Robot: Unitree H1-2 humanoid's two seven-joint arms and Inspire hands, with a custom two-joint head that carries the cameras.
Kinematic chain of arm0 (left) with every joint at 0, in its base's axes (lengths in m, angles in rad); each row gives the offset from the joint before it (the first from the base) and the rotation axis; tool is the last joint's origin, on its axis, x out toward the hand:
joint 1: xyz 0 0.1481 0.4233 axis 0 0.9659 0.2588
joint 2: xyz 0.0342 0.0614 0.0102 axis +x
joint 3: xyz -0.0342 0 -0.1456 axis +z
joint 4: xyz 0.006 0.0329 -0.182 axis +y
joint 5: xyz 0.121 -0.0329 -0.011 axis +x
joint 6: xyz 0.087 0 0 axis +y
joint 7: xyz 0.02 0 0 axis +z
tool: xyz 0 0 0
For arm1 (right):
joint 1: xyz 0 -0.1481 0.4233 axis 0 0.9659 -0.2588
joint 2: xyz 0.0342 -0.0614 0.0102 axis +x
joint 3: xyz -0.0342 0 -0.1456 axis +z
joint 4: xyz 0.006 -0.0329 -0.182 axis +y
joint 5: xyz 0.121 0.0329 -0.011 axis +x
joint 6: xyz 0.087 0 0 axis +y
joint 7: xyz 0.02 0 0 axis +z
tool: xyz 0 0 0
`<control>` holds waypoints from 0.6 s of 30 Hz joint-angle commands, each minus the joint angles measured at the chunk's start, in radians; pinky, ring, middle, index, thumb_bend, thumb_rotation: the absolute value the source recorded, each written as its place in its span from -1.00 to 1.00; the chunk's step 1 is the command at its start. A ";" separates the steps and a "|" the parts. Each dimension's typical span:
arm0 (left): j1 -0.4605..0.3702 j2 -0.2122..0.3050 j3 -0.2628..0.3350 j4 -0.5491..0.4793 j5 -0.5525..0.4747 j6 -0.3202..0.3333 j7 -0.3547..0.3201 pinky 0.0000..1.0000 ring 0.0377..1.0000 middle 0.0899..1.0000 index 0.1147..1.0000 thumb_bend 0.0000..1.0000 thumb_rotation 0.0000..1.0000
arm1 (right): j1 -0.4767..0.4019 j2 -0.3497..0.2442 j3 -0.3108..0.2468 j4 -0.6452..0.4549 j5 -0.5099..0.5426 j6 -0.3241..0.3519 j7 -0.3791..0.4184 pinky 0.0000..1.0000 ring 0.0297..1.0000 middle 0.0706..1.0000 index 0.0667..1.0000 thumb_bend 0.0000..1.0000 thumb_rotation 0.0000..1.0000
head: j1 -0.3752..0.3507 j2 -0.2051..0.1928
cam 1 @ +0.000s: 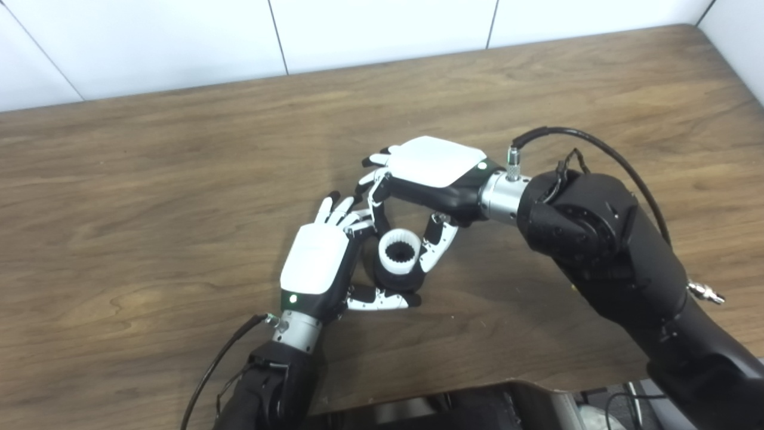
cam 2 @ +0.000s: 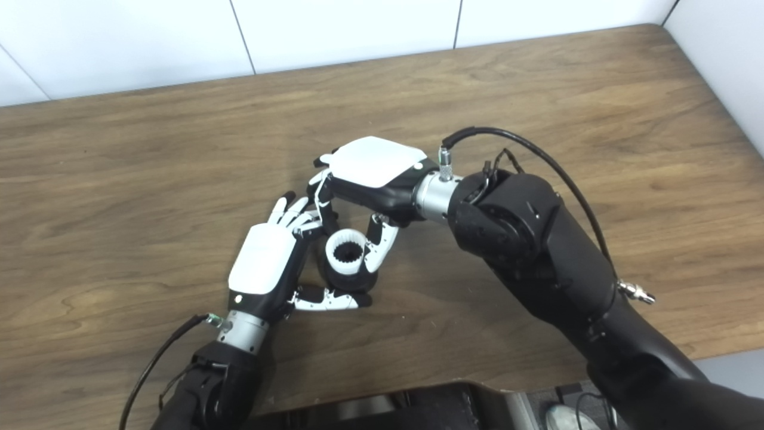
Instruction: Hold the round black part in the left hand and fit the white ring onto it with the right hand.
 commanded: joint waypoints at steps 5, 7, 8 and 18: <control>0.041 0.009 -0.032 0.029 0.024 0.020 -0.076 1.00 0.84 0.53 -0.17 0.05 -0.88 | -0.017 0.001 -0.013 0.006 -0.011 -0.028 -0.031 1.00 0.93 0.69 -0.11 0.05 -0.73 | -0.007 0.005; 0.041 0.009 -0.032 0.028 0.025 0.020 -0.076 1.00 0.83 0.53 -0.17 0.05 -0.88 | -0.017 -0.001 -0.013 0.005 -0.010 -0.029 -0.028 1.00 0.93 0.70 -0.11 0.05 -0.72 | -0.007 0.005; 0.041 0.009 -0.032 0.027 0.026 0.021 -0.077 1.00 0.83 0.53 -0.17 0.05 -0.88 | -0.016 -0.003 -0.015 0.004 -0.006 -0.028 -0.028 1.00 0.93 0.70 -0.11 0.05 -0.72 | -0.012 0.007; 0.039 0.010 -0.033 0.019 0.028 0.032 -0.091 1.00 0.84 0.53 -0.17 0.05 -0.88 | -0.004 -0.010 -0.016 -0.007 0.002 -0.021 -0.016 0.95 0.93 0.69 -0.11 0.05 -0.73 | -0.015 0.010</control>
